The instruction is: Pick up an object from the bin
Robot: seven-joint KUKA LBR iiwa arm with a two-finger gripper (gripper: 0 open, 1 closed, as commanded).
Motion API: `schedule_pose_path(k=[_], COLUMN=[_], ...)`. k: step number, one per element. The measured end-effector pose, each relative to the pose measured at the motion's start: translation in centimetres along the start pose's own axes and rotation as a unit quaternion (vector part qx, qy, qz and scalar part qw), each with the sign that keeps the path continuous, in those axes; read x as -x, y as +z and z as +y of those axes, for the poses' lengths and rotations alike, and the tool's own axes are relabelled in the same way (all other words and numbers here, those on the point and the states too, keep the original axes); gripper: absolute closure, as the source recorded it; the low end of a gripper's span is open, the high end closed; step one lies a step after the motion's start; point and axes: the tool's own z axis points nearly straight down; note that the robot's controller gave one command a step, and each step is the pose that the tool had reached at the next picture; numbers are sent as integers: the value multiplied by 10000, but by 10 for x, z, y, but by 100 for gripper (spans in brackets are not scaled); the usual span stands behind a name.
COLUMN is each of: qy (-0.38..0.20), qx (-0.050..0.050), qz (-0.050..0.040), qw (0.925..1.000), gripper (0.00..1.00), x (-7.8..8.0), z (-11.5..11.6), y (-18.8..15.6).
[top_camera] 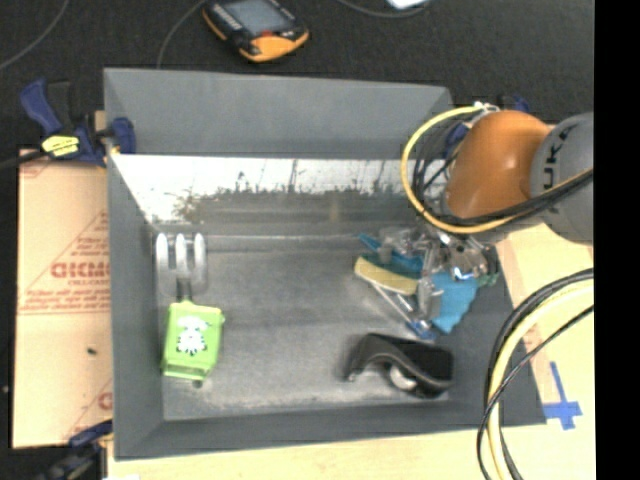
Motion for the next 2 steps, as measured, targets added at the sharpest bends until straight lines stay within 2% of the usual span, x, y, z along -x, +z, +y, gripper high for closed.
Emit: schedule_pose_path(k=[1,2], qy=[8,-43], qx=[1,-31], qz=[-15,-71], qw=[10000,10000], gripper=[100,100], x=[1,-15], z=[0,5], y=[-3,-140])
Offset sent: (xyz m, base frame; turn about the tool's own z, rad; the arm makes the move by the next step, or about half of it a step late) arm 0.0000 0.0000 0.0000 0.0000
